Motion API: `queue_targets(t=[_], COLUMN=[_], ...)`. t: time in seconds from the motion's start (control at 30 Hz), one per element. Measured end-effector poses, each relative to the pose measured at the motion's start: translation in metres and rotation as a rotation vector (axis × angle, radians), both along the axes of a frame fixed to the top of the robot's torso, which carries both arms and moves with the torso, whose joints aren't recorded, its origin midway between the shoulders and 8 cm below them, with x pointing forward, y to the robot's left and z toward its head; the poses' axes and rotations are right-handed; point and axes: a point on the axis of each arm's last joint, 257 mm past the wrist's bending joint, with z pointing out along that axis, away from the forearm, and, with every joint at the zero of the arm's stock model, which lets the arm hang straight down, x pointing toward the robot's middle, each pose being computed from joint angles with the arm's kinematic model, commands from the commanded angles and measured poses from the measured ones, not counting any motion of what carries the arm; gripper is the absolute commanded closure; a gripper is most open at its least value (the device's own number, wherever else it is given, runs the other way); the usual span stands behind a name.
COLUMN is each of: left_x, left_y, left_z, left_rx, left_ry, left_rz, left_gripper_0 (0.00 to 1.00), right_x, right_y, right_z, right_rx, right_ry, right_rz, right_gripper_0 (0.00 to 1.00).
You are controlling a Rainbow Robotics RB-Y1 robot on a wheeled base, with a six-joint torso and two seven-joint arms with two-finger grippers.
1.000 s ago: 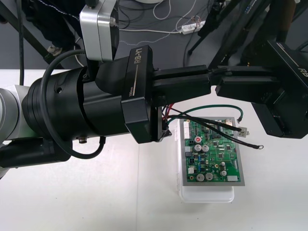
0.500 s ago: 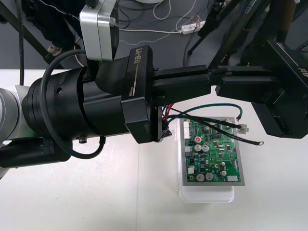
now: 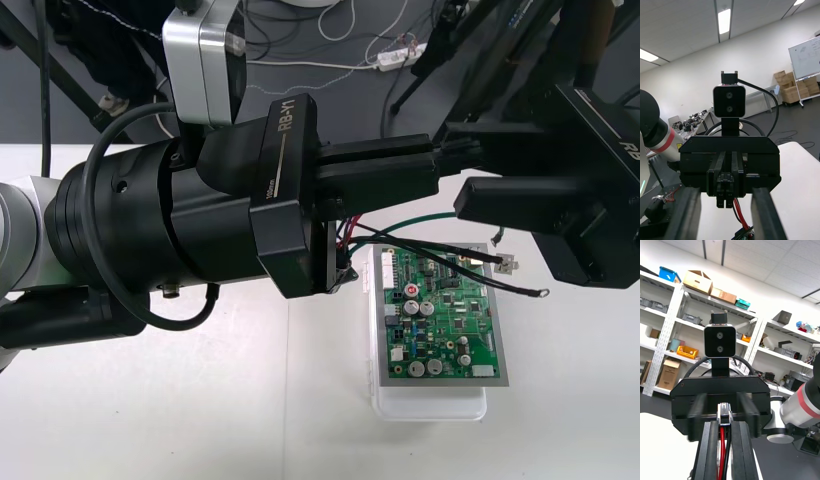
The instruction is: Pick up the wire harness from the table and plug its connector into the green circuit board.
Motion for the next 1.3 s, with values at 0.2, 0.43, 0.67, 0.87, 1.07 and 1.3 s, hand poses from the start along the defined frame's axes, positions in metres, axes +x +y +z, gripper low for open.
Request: queue_targets(t=[0.2,0.43,0.67,0.87,1.07,1.3], left_x=[0.0,0.0,-0.001,0.006,0.021,0.03], left_y=[0.0,0.0,0.001,0.002,0.01,0.021], left_z=[0.0,0.0,0.001,-0.004,-0.017,-0.033], left_rx=[-0.001,-0.002,-0.003,0.008,0.046,0.076], left_ry=[0.002,0.003,0.01,0.017,0.034,0.083], left_rz=[-0.002,-0.002,-0.007,0.004,0.003,-0.039], left_gripper_0=[1.0,1.0,1.0,1.0,1.0,1.0], right_x=[-0.003,-0.01,-0.012,-0.006,-0.001,0.005], right_y=[0.0,-0.001,-0.006,-0.018,-0.03,-0.055], right_z=[-0.002,-0.013,-0.04,-0.069,-0.096,-0.131], right_rx=[-0.009,-0.046,-0.155,-0.303,-0.441,-0.645], right_ry=[-0.002,-0.002,-0.014,-0.074,-0.119,-0.187], right_rz=[0.011,0.047,0.065,0.037,0.023,0.021], right_gripper_0=[0.0,0.0,0.0,0.0,0.0,0.0])
